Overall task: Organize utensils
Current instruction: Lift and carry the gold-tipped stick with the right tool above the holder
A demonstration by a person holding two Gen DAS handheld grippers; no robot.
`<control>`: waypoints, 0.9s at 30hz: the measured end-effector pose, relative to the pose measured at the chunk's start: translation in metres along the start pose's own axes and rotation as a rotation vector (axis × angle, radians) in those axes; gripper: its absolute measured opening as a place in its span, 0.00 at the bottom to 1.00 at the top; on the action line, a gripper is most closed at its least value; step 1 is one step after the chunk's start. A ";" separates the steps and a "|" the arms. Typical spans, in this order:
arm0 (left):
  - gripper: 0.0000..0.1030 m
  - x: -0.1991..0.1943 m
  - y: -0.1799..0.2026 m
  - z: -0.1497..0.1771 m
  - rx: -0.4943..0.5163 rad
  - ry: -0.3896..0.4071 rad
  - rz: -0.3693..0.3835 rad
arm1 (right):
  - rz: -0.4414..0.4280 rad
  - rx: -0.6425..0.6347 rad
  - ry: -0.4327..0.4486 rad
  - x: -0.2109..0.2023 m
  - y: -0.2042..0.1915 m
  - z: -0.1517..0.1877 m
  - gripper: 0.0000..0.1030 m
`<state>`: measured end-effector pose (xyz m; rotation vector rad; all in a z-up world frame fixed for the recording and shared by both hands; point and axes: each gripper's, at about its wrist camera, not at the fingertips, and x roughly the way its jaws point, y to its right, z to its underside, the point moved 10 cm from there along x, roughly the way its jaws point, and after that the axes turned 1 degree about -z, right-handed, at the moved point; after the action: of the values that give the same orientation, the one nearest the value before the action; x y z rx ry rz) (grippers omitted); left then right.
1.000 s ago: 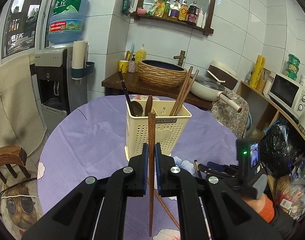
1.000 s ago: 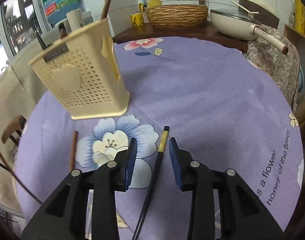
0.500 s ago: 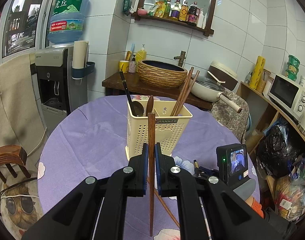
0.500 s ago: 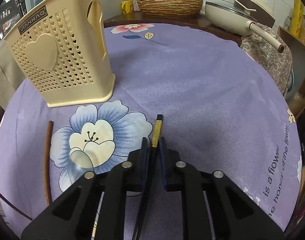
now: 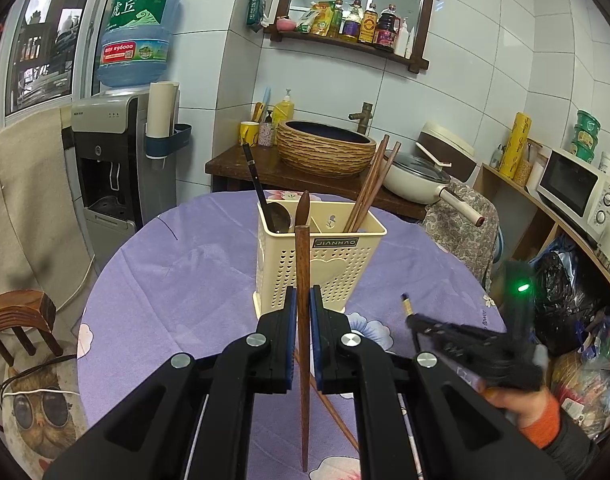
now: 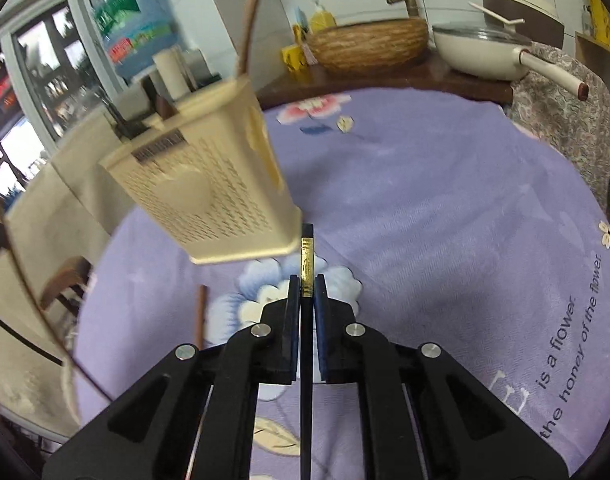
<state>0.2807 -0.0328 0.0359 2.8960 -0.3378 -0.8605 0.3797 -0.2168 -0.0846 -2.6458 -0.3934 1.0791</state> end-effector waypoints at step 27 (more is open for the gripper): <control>0.07 -0.016 0.000 -0.005 0.010 0.028 0.007 | -0.143 -0.176 0.170 -0.133 -0.048 -0.033 0.07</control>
<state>0.2703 -0.0288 0.0486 2.9114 -0.3503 -0.8185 0.3043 -0.2216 0.0391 -2.7847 -0.6569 0.8028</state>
